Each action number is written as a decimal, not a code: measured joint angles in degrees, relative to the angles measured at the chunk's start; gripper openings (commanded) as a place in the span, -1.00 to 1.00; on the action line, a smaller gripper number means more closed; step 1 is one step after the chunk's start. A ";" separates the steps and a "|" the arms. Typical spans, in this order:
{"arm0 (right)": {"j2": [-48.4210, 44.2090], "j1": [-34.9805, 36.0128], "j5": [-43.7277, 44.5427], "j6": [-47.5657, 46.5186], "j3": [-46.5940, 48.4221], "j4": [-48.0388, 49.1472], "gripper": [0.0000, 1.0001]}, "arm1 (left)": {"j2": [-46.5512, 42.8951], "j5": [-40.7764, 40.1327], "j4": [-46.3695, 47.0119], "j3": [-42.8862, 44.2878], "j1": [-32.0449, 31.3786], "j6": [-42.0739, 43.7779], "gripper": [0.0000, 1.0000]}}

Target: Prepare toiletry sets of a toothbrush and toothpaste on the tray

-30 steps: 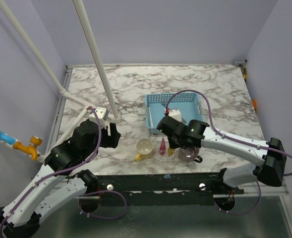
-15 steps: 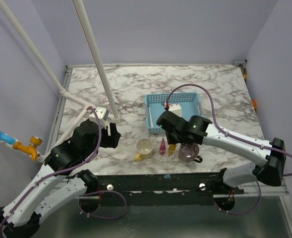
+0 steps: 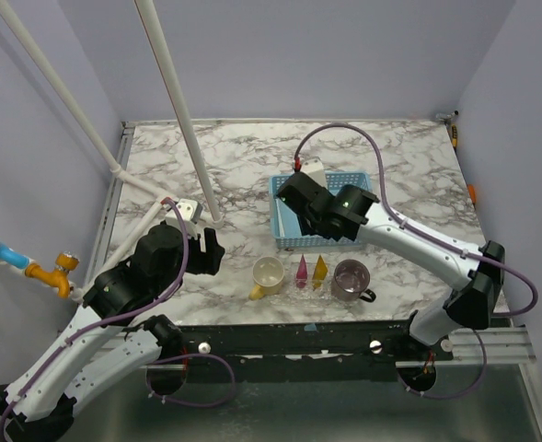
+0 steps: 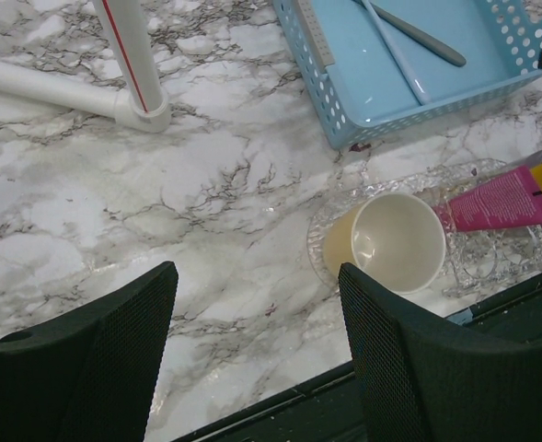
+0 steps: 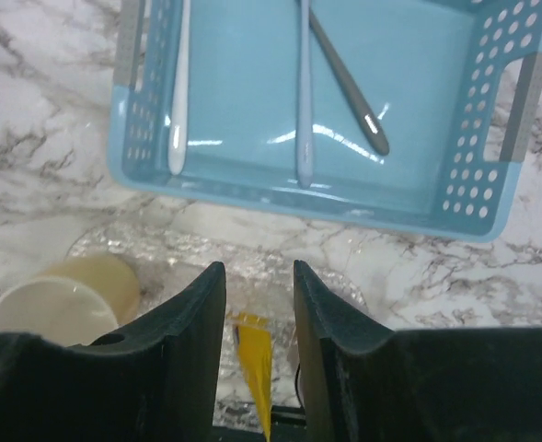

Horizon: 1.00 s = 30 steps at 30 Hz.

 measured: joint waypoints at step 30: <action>29.09 -23.89 -15.98 -13.53 4.83 19.04 -0.27 | -0.52 -0.74 1.64 -0.79 0.00 0.70 0.62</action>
